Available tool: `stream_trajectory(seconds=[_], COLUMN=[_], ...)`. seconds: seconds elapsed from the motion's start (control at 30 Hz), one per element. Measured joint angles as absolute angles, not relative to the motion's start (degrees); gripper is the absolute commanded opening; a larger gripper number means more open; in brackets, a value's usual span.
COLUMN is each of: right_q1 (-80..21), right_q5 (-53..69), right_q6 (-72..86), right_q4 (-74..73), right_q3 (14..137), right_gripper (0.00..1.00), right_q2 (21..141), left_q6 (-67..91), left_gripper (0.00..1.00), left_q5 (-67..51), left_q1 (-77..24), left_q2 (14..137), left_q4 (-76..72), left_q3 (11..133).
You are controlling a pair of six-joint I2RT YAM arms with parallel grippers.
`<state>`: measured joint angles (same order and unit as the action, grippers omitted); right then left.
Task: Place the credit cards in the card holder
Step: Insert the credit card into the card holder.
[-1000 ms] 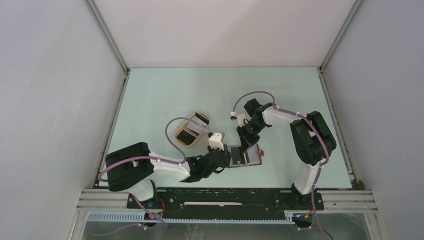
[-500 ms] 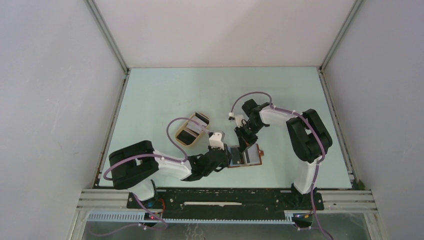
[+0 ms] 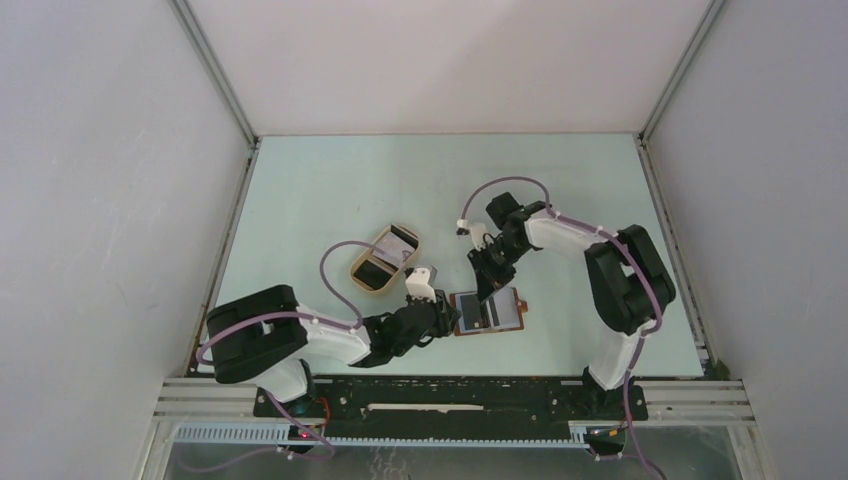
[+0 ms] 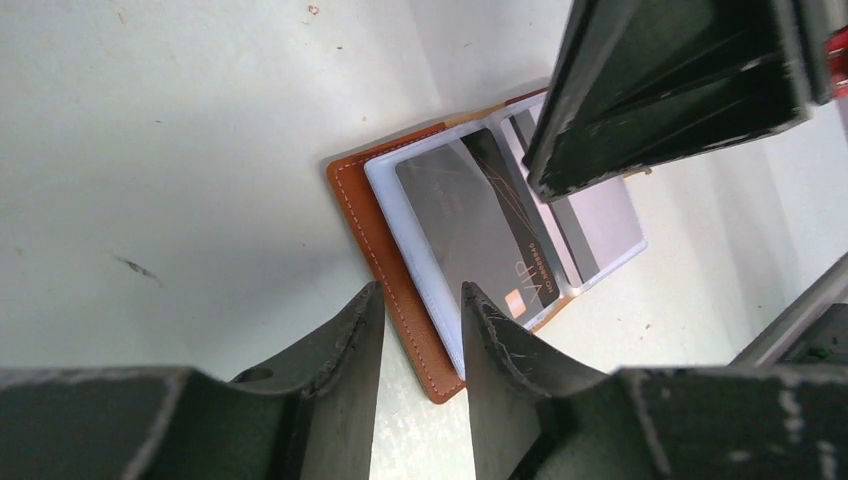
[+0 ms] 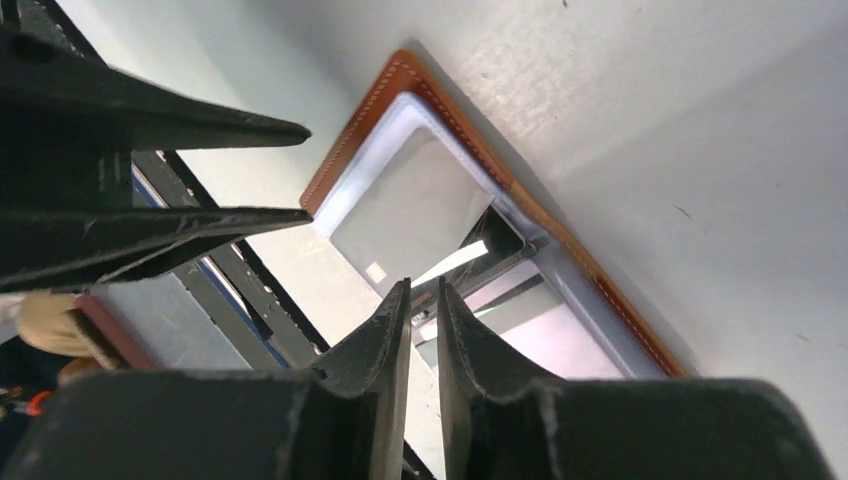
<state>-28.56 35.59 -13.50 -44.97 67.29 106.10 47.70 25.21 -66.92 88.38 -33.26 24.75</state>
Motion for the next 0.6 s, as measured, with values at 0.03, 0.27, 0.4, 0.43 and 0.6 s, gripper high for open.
stream_trajectory(seconds=[0.03, 0.27, 0.4, 0.43, 0.6], right_q1=[-28.67, -32.27, -32.88, -32.86, -31.79], right_q5=[34.94, 29.98, 31.57, 31.86, 33.65], right_q6=[-13.93, -16.67, -16.6, -16.4, -13.56], right_q4=[-44.88, -42.24, -41.87, -41.41, -39.51], right_q3=[67.18, 65.98, 64.93, 64.29, 60.45], right_gripper=[0.26, 0.5, 0.55, 0.56, 0.56], right_q2=[104.64, 96.51, 95.77, 95.64, 94.98], left_q6=[47.81, 47.99, 47.7, 47.59, 47.57], left_gripper=[0.39, 0.39, 0.39, 0.39, 0.39], left_q5=[24.99, 23.16, 23.14, 23.11, 22.04], left_q1=[-66.78, -66.0, -65.98, -65.98, -65.82], left_q2=[88.03, 86.48, 84.25, 83.96, 84.29], left_q4=[-34.15, -42.28, -46.54, -47.51, -53.01], left_q3=[24.12, 19.2, 16.03, 15.57, 14.28])
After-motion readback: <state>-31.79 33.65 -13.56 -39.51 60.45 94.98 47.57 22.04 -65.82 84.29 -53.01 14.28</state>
